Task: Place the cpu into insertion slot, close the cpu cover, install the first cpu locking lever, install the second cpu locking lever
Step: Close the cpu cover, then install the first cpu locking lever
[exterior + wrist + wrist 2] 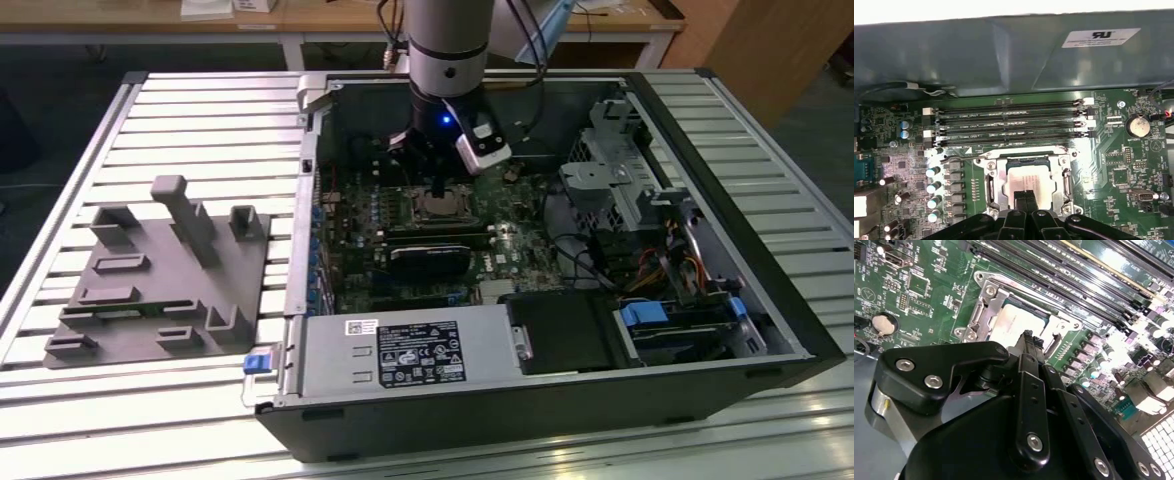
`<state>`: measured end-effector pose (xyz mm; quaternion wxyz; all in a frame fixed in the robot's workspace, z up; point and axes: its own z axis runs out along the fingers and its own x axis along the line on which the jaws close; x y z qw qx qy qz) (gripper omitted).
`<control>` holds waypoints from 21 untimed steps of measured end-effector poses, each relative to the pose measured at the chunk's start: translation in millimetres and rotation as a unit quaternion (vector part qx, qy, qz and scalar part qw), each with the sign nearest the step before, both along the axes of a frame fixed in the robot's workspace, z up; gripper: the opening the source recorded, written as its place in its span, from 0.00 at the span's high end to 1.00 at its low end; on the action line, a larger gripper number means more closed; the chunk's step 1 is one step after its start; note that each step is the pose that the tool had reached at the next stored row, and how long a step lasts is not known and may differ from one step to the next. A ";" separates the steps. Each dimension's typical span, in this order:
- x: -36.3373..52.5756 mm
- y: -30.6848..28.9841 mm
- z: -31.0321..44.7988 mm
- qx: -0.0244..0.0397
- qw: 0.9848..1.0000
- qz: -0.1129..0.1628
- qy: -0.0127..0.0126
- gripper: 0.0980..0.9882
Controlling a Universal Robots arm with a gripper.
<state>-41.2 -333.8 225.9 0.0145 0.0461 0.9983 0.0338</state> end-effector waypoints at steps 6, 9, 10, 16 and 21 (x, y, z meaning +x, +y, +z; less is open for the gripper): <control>7.0 0.0 0.0 0.000 1.000 0.000 0.000 0.99; 7.4 0.0 0.7 0.000 1.000 0.000 0.000 0.99; 7.4 0.0 1.3 0.000 1.000 0.000 0.000 0.99; 7.4 0.0 5.4 0.000 1.000 0.000 0.000 0.99; 7.4 0.0 6.6 0.000 1.000 0.000 0.000 0.99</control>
